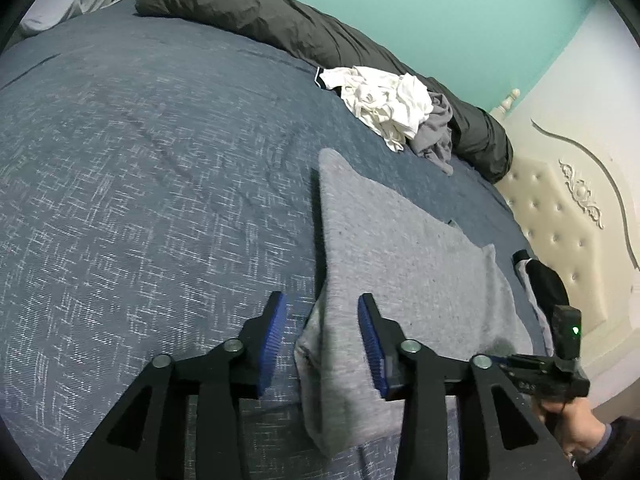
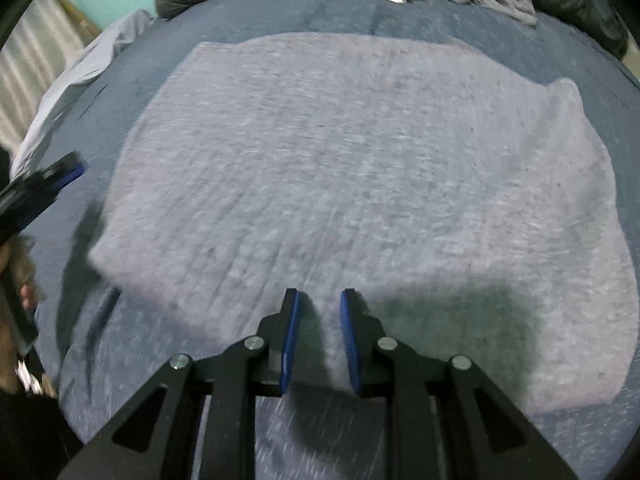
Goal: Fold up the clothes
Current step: 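Open both grippers and lift them off the folded sweatshirt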
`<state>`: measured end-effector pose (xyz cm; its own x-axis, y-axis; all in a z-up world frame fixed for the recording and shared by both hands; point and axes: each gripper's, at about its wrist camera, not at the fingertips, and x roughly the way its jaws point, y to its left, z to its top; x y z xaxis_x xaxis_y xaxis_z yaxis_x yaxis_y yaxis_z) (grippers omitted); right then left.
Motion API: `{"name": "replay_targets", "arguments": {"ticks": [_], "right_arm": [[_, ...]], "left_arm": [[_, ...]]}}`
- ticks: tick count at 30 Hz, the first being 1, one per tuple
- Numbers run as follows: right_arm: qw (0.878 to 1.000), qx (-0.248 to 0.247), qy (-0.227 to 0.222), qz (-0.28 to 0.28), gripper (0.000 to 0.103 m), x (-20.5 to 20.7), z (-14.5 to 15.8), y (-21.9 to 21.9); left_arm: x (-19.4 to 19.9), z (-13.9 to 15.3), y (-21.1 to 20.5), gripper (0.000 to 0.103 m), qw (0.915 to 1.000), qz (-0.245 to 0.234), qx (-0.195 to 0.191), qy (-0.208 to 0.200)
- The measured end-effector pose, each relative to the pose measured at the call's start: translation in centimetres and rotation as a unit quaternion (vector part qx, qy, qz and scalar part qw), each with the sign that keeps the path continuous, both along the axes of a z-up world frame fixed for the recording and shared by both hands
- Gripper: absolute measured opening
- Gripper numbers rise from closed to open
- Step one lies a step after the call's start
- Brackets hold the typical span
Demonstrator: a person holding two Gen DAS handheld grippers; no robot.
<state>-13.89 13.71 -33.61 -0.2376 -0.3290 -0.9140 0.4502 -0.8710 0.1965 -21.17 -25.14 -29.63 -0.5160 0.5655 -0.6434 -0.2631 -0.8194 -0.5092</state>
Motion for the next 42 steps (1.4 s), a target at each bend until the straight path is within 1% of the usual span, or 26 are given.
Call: {"name": "replay_targets", "arguments": {"ticks": [4,7,9,11,19,23,27,31,36,37,39,42], "right_arm": [[1.0,0.01,0.011,-0.023,0.019,-1.2,-0.3,-0.6],[0.999,0.027,0.013,-0.02,0.019,-2.4,-0.8,-1.7],[0.999,0.033,0.013,-0.022,0.019,-3.9,-0.8,-2.3],[0.999,0.037,0.013,-0.025,0.019,-5.4,-0.7,-2.9],[0.998,0.047,0.014,-0.041,0.019,-11.7,-0.3,-5.2],[0.997,0.051,0.022,-0.05,0.019,-14.9,-0.2,-6.3],[0.996,0.056,0.022,-0.061,0.019,-17.5,-0.8,-7.2],[0.995,0.045,0.031,-0.079,0.019,-20.0,-0.9,-7.8],[0.995,0.033,0.045,-0.08,0.018,-22.6,-0.9,-7.9],[0.995,0.031,0.047,-0.079,0.018,-23.1,-0.7,-7.1],[0.995,0.019,0.065,-0.079,0.018,-23.4,0.5,-5.9],[0.991,-0.018,0.098,-0.088,0.018,-21.9,3.0,-4.1]], "left_arm": [[-0.3,-0.1,-0.3,0.045,1.0,0.004,0.005,-0.001],[-0.3,-0.1,-0.2,0.048,1.0,0.004,0.006,-0.001],[-0.4,-0.1,-0.1,0.053,1.0,0.004,0.006,0.0],[-0.4,-0.1,-0.1,0.054,1.0,0.004,0.006,0.0],[-0.7,-0.3,-0.3,0.055,0.9999,0.007,0.008,-0.001],[-0.9,-0.5,-0.2,0.055,0.9999,0.007,0.008,-0.003],[-1.1,-0.7,-0.2,0.056,0.9999,0.007,0.007,-0.005],[-1.3,-0.8,-0.3,0.057,0.9999,0.009,0.007,-0.007],[-1.5,-1.3,-0.1,0.058,0.9999,0.007,0.003,-0.013],[-1.6,-1.4,0.0,0.059,0.9999,0.006,0.004,-0.015],[-1.6,-1.6,0.2,0.061,0.9997,0.003,0.011,-0.021],[-1.4,-1.7,0.5,0.064,0.9996,-0.004,0.015,-0.023]]}}
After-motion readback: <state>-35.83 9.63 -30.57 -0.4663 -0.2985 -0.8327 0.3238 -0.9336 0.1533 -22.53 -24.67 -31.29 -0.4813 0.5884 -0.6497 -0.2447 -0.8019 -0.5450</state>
